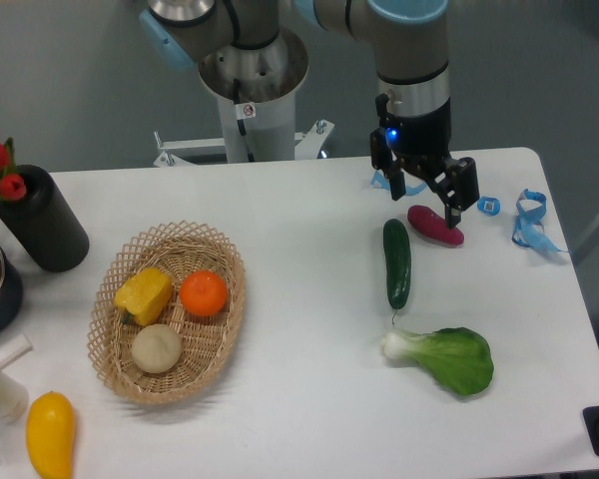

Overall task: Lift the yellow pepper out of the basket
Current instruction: 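Move the open gripper over the wicker basket toward the yellow pepper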

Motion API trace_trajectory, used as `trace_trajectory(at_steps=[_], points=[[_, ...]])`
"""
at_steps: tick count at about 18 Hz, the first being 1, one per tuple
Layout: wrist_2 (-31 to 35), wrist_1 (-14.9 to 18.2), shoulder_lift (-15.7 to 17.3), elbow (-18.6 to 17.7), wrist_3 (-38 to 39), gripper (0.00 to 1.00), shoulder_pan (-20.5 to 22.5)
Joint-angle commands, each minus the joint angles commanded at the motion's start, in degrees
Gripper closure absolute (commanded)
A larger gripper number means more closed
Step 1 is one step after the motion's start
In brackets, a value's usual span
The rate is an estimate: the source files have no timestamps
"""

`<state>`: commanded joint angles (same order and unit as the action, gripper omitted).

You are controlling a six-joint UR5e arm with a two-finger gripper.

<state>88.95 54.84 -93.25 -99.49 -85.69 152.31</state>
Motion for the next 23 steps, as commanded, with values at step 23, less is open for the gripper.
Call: trace_trajectory(at_steps=[23], points=[[-0.26, -7.21, -10.72, -1.14, 44.36, 0.00, -17.65]])
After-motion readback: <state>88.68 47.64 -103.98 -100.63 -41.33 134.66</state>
